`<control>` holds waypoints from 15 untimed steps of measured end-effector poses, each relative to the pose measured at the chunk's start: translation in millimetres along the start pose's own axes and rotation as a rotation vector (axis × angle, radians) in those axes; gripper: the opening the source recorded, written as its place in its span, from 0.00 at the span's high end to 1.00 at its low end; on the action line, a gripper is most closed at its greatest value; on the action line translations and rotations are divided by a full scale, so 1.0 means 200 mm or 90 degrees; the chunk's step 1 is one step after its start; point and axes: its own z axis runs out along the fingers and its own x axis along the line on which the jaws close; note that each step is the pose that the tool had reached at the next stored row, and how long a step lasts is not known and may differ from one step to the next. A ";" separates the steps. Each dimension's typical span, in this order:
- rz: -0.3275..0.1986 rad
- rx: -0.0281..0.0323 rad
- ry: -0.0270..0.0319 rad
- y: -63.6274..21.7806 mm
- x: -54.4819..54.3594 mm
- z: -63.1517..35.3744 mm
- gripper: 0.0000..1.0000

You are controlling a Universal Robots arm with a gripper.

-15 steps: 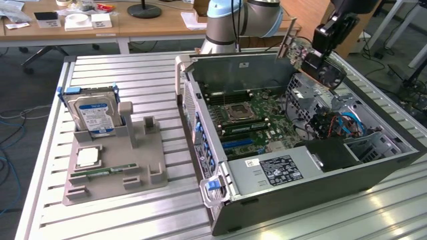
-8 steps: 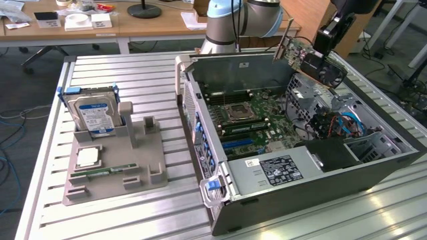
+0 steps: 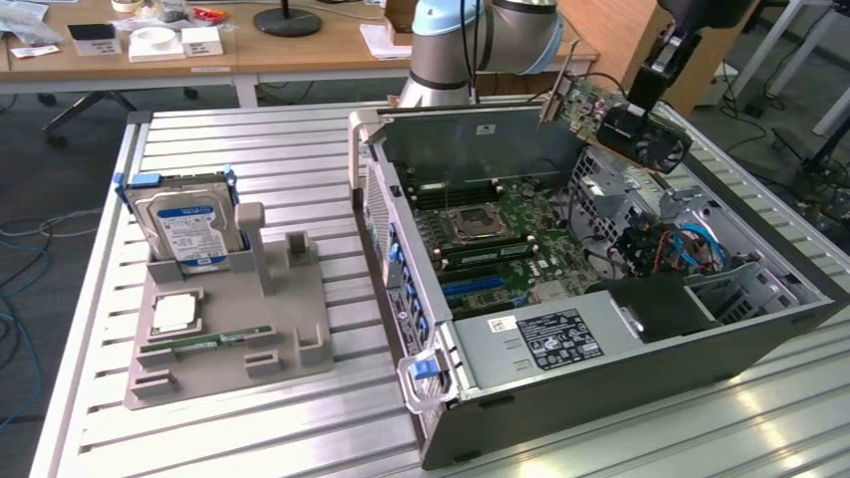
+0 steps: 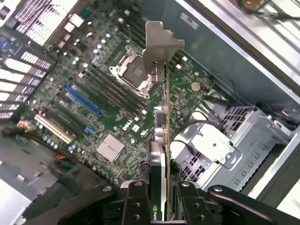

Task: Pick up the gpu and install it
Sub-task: 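Insert the gpu into the slot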

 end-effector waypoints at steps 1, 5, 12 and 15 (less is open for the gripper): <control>-0.010 -0.0004 0.0005 0.000 0.00 0.000 0.73; -0.050 -0.0017 0.0026 0.000 0.00 0.001 0.73; -0.117 -0.0040 0.0061 0.000 0.00 0.002 0.73; -0.146 -0.0050 0.0076 0.000 0.00 0.002 0.73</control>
